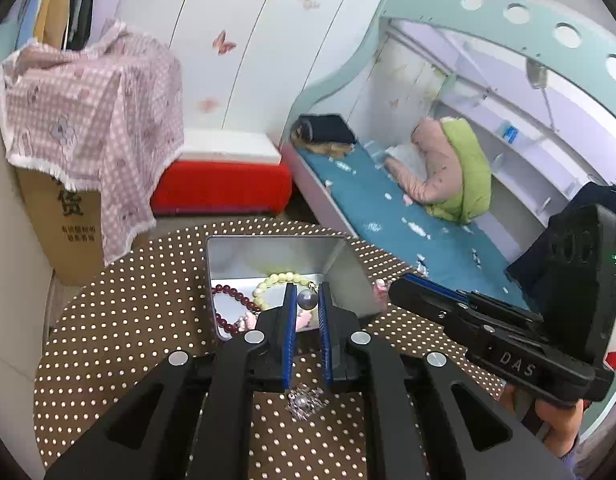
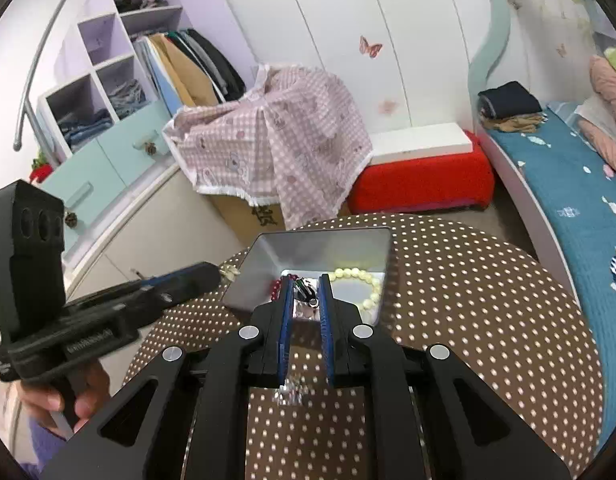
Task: Organize jewelry
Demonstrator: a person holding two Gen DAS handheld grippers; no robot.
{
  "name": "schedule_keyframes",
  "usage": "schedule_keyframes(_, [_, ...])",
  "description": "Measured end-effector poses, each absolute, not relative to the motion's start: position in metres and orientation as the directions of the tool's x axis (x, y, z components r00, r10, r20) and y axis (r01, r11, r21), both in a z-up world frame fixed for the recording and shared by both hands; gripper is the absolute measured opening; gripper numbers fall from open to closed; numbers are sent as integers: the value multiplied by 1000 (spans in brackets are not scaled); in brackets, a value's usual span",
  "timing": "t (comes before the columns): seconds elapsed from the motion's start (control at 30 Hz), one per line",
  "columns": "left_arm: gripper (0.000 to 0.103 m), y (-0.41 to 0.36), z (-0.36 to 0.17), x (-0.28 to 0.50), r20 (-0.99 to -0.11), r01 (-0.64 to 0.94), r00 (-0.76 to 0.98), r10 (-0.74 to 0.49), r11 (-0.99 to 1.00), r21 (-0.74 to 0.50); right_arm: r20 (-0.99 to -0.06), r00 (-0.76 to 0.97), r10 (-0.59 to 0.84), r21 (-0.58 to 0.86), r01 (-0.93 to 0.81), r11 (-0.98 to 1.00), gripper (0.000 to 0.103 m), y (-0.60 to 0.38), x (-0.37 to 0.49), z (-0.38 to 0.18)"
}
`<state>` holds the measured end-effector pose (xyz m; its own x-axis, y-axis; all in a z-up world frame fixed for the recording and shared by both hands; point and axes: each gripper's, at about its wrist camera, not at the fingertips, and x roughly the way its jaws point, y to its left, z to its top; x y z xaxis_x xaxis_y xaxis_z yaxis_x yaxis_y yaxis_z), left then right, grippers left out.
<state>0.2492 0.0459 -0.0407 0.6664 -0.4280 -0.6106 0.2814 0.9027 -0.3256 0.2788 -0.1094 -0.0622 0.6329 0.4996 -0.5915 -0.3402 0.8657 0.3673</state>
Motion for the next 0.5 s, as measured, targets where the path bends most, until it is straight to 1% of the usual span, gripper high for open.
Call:
schedule_keyframes(0.07, [9, 45, -48, 261, -634, 265, 658, -407, 913, -310, -603, 629, 491, 357, -338, 871, 13, -102, 288, -67])
schedule_keyframes(0.23, [10, 47, -63, 275, -655, 243, 643, -397, 917, -317, -638, 600, 483, 369, -312, 876, 13, -94, 310, -85])
schedule_keyframes(0.37, [10, 47, -70, 278, -668, 240, 630, -397, 917, -319, -648, 590, 482, 381, -297, 876, 13, -94, 315, -95])
schedule_keyframes(0.4, [12, 48, -71, 278, -664, 235, 635, -395, 917, -321, -648, 590, 482, 382, -295, 876, 13, -94, 315, -97])
schedule_keyframes(0.43, [26, 49, -71, 279, -662, 232, 636, -397, 916, -327, -650, 588, 482, 384, -293, 876, 14, -93, 316, -99])
schedule_keyframes(0.47, [42, 49, -71, 278, -662, 227, 636, -397, 916, -331, -652, 585, 483, 387, -291, 875, 14, -93, 316, -101])
schedule_keyframes(0.5, [47, 51, -72, 278, -661, 217, 642, -388, 919, -329, -653, 585, 482, 387, -289, 876, 14, -92, 317, -102])
